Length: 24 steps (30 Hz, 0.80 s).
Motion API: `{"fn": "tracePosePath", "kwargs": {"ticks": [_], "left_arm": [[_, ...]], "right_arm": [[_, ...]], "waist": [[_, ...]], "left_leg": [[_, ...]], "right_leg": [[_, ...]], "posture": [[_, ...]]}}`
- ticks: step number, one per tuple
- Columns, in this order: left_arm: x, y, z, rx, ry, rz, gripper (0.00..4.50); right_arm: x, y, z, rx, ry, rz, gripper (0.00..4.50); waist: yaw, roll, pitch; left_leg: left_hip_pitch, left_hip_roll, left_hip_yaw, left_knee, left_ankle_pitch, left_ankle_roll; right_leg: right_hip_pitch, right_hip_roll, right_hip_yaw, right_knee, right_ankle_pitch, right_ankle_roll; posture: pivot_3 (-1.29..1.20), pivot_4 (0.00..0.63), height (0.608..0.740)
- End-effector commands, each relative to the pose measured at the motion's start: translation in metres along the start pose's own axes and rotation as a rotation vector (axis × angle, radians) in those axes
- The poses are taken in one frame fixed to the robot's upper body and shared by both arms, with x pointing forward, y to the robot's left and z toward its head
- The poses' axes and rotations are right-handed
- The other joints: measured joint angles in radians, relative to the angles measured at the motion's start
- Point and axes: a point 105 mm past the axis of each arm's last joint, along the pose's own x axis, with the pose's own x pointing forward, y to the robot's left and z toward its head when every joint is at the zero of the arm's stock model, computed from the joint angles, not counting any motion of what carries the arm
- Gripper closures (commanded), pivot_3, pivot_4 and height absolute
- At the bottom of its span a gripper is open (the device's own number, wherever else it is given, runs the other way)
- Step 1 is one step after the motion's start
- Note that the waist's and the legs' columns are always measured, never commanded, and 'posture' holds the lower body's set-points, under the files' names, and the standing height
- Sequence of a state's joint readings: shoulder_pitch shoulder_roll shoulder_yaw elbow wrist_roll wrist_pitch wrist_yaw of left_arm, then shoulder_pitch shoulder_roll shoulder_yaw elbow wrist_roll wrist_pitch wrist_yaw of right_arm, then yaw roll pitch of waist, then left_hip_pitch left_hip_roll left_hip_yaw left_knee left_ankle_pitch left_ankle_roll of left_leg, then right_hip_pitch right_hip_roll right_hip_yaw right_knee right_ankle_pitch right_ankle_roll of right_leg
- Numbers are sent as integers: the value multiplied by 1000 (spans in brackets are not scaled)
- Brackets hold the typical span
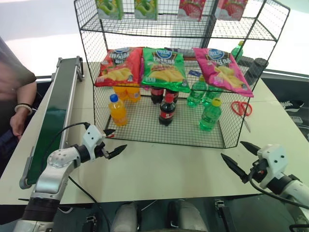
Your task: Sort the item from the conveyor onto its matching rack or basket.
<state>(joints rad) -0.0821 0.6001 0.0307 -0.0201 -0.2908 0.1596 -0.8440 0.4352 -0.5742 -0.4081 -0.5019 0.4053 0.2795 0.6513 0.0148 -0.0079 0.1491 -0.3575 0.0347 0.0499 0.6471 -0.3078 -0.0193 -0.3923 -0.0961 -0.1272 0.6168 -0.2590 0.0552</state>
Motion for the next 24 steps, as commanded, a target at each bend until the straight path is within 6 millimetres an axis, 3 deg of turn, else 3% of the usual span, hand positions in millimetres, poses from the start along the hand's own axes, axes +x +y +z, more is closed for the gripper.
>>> {"fn": "tracePosePath", "kwargs": {"ticks": [1, 24], "left_arm": [[-3, 7, 13, 45, -40, 23, 0], [4, 8, 15, 43, -53, 24, 0]], "right_arm": [[0, -2, 7, -22, -22, -10, 103], [4, -6, 6, -30, -34, -21, 103]], "waist": [[0, 0, 0], [0, 0, 0]], "left_leg": [[0, 0, 0, 0, 0, 0], [0, 0, 0, 0, 0, 0]], "right_leg": [[0, 0, 0, 0, 0, 0], [0, 0, 0, 0, 0, 0]], "posture": [[0, 150, 740], [0, 150, 740]]}}
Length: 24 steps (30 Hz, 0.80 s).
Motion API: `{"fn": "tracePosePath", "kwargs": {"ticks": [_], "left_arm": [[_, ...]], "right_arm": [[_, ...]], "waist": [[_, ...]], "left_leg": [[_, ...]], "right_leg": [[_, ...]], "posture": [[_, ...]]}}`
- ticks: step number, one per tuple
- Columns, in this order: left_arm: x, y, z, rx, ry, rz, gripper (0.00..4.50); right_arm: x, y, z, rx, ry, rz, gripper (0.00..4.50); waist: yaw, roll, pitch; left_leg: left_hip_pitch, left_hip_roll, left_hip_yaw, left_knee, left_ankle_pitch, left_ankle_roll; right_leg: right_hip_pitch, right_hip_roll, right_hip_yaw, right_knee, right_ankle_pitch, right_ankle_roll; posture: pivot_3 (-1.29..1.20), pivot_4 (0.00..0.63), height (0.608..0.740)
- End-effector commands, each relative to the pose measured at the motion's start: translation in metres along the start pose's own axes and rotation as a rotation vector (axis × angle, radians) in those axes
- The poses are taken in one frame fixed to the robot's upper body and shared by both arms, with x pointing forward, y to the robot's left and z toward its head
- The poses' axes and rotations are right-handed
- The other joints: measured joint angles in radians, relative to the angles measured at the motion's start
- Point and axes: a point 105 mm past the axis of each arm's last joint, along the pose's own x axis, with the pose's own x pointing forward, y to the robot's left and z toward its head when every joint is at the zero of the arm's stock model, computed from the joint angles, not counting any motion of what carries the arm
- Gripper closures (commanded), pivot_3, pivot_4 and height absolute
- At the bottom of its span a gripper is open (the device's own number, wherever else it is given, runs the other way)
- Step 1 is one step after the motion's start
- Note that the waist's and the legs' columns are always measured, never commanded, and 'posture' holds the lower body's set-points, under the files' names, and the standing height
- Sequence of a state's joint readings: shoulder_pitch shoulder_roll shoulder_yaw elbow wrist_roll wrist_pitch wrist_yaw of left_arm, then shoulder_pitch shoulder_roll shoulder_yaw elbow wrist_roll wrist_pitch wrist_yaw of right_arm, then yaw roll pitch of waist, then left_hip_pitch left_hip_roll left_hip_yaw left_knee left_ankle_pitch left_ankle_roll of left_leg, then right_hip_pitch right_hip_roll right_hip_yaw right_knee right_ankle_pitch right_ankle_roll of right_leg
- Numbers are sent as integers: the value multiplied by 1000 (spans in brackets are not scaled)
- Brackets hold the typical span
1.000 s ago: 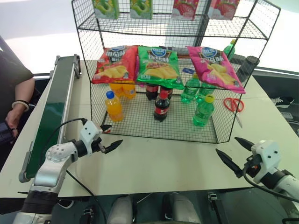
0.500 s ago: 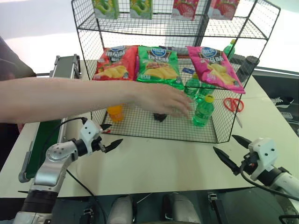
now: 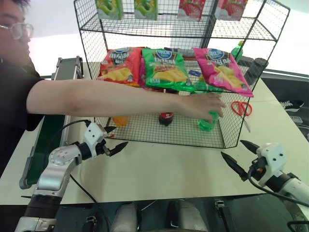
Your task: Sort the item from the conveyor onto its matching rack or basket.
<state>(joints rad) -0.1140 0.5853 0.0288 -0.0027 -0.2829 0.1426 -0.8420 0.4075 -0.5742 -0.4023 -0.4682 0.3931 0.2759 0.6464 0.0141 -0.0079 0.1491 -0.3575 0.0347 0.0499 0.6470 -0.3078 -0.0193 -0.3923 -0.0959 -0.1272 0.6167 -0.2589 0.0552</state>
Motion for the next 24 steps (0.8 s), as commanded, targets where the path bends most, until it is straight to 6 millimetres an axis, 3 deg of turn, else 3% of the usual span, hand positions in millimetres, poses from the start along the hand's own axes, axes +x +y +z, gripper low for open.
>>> {"fn": "tracePosePath", "kwargs": {"ticks": [1, 24], "left_arm": [[-1, 4, 8, 25, -26, 19, 0], [-7, 0, 5, 9, -20, 29, 0]], "right_arm": [[1, -1, 9, -30, -37, -5, 103], [2, 0, 11, -29, -40, 2, 103]], "waist": [[0, 0, 0], [1, 0, 0]], "left_leg": [[0, 0, 0, 0, 0, 0], [0, 0, 0, 0, 0, 0]], "right_leg": [[0, 0, 0, 0, 0, 0], [0, 0, 0, 0, 0, 0]], "posture": [[0, 150, 740], [0, 150, 740]]}}
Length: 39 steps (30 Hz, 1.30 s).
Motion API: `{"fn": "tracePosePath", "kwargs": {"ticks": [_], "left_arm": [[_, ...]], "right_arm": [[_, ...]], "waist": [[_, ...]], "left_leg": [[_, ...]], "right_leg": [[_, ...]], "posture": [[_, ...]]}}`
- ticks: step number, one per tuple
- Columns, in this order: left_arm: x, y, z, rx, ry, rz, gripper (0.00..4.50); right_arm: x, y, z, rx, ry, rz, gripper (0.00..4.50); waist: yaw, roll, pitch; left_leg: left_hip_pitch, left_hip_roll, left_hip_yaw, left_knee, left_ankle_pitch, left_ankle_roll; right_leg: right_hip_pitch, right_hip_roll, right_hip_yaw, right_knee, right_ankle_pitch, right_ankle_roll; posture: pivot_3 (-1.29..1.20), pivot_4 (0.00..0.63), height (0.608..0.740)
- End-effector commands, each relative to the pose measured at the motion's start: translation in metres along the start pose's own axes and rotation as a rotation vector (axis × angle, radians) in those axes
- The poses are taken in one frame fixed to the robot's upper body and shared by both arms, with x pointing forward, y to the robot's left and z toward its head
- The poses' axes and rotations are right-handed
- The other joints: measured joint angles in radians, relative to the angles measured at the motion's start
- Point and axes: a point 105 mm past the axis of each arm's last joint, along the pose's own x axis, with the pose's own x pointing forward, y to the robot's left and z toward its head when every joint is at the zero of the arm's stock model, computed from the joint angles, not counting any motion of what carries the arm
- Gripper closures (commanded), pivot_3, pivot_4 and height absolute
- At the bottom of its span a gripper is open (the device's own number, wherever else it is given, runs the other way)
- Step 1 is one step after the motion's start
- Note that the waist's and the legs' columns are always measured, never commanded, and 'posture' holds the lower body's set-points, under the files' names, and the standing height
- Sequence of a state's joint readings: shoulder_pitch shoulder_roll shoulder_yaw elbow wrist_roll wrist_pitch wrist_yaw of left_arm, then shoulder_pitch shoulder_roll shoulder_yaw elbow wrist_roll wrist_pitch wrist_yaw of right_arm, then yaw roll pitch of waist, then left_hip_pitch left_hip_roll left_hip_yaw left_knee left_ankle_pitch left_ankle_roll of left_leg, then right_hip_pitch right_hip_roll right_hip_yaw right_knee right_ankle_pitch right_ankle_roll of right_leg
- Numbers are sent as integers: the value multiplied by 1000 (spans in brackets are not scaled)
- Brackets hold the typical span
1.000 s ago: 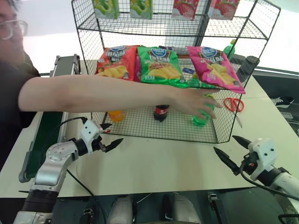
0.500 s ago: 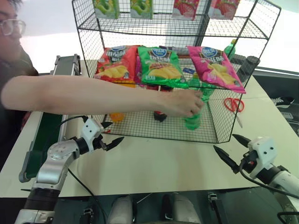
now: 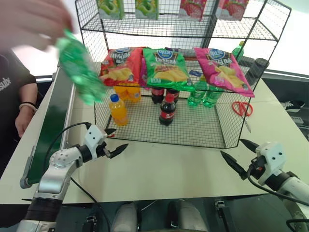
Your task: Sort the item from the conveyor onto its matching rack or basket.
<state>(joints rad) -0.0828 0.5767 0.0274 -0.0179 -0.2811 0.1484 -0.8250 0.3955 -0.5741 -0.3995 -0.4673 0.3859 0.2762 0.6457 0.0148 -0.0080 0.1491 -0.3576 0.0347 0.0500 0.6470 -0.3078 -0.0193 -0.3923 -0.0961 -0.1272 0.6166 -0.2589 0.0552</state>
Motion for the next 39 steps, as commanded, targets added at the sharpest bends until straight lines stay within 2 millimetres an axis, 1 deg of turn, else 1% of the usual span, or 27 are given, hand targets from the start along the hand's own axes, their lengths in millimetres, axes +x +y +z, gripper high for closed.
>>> {"fn": "tracePosePath", "kwargs": {"ticks": [1, 7, 14, 21, 24, 27, 31, 35, 37, 39], "left_arm": [[-6, 5, 12, 29, -34, 23, 0], [-12, 10, 16, 28, -41, 50, 0], [-19, 14, 17, 8, -53, 88, 0], [-28, 23, 19, -8, -59, 155, 0], [-35, 29, 23, -19, -74, 200, 0], [-48, 42, 25, -18, -72, 276, 0], [-72, 63, 27, -63, -100, 406, 0], [-95, 90, 29, -161, -184, 601, 0], [-104, 99, 28, -214, -221, 685, 0], [-111, 107, 23, -261, -238, 760, 0]], "right_arm": [[0, 1, 10, -21, -35, 4, 103], [3, 3, 14, -28, -43, 18, 103], [6, 3, 15, -32, -44, 35, 103], [12, 3, 19, -37, -52, 51, 103], [16, 3, 22, -41, -56, 60, 103], [19, 2, 25, -46, -65, 67, 103], [23, 3, 28, -57, -76, 87, 103], [31, 11, 38, -60, -104, 113, 103], [35, 17, 43, -61, -119, 132, 103], [38, 24, 48, -60, -132, 151, 103]], "waist": [[0, 0, 0], [-1, 0, 0], [0, 0, 0], [-1, 0, 0], [-1, 0, 0], [-1, 0, 0], [-1, -1, 0], [-1, -1, 0], [-1, -1, 0], [-1, -1, 0]], "left_leg": [[0, 0, 0, 0, 0, 0], [0, 0, 0, 0, 0, 0], [0, 0, 0, 0, 0, 0], [0, 0, 0, 0, 0, 0], [0, 0, 0, 0, 0, 0], [0, 0, 0, 0, 0, 0], [0, 0, 0, 0, 0, 0], [0, 0, 0, 0, 0, 0], [0, 0, 0, 0, 0, 0], [0, 0, 0, 0, 0, 0]], "right_leg": [[0, 0, 0, 0, 0, 0], [0, 0, 0, 0, 0, 0], [0, 0, 0, 0, 0, 0], [0, 0, 0, 0, 0, 0], [0, 0, 0, 0, 0, 0], [0, 0, 0, 0, 0, 0], [0, 0, 0, 0, 0, 0], [0, 0, 0, 0, 0, 0], [0, 0, 0, 0, 0, 0], [0, 0, 0, 0, 0, 0]], "posture": [[0, 150, 740], [0, 150, 740], [0, 150, 740], [0, 150, 740], [0, 150, 740], [0, 150, 740], [0, 150, 740], [0, 150, 740], [0, 150, 740], [0, 150, 740]]}}
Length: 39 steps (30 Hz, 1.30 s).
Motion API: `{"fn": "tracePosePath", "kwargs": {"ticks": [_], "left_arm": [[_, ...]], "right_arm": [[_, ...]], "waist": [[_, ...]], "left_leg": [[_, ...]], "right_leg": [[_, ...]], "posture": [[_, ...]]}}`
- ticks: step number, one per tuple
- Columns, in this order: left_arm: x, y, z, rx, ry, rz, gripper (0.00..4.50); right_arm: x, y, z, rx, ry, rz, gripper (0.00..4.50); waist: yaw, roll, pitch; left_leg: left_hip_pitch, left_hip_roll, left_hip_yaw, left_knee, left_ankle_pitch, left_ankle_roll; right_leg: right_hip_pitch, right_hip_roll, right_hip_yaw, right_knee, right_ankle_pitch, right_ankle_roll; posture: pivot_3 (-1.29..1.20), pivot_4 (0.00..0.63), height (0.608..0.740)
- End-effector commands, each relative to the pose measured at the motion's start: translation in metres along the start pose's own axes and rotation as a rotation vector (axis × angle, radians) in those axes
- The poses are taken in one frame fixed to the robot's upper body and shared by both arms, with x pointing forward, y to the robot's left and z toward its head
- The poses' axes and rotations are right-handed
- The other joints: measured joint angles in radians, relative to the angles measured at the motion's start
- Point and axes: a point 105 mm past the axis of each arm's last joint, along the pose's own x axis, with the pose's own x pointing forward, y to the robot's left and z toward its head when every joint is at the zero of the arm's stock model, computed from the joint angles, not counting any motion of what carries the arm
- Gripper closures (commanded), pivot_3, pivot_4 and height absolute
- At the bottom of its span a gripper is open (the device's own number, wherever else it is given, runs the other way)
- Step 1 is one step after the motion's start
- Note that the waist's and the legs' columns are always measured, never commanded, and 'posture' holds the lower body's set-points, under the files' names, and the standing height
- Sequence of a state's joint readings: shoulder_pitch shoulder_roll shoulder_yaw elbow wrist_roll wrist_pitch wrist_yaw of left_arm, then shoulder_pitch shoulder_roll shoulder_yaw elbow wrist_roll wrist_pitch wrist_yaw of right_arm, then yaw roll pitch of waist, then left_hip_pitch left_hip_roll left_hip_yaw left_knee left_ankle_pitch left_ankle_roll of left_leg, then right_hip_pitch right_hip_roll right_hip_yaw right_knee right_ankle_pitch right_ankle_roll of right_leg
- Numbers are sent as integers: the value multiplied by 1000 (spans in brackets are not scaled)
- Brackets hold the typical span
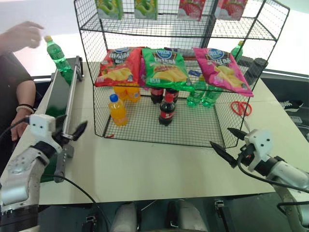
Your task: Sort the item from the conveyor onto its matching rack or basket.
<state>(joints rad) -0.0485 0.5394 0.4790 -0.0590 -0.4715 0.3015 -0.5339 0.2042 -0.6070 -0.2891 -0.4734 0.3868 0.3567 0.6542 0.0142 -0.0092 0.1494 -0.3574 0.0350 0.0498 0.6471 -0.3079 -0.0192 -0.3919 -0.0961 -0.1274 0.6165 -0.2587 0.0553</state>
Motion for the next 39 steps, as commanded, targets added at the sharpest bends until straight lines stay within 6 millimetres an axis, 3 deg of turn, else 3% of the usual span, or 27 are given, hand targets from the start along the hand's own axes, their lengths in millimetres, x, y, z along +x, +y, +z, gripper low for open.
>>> {"fn": "tracePosePath", "kwargs": {"ticks": [1, 6, 15, 24, 39], "left_arm": [[-6, 26, 3, -67, -43, 154, 0], [-13, 36, -21, -60, 6, 249, 0], [-14, 51, -24, -41, -28, 369, 0], [-13, 53, -22, -32, -51, 377, 0], [-12, 58, -21, -32, -71, 420, 0]], "right_arm": [[8, 14, 21, -25, -64, 44, 103], [23, 42, 34, -25, -104, 141, 103], [37, 73, 47, -11, -156, 274, 103], [39, 86, 39, 7, -158, 319, 103], [37, 86, 18, 4, -143, 308, 103]], "waist": [[0, 0, 0], [-1, -2, 0], [0, -8, 0], [-1, -8, 0], [-1, -9, 0]], "left_leg": [[0, 0, 0, 0, 0, 0], [0, 0, 0, 0, 0, 0], [-1, 0, 0, 0, 0, 0], [-1, 0, 0, 0, 0, 0], [-1, 0, 0, 0, 0, 0]], "right_leg": [[0, 0, 0, 0, 0, 0], [0, 0, 0, 0, 0, 0], [0, -1, -1, 0, 0, 0], [0, -1, -1, 0, 0, 0], [0, -1, -2, 0, 0, 0]], "posture": [[0, 150, 740], [0, 150, 740], [0, 150, 740], [0, 150, 740], [0, 150, 740]]}}
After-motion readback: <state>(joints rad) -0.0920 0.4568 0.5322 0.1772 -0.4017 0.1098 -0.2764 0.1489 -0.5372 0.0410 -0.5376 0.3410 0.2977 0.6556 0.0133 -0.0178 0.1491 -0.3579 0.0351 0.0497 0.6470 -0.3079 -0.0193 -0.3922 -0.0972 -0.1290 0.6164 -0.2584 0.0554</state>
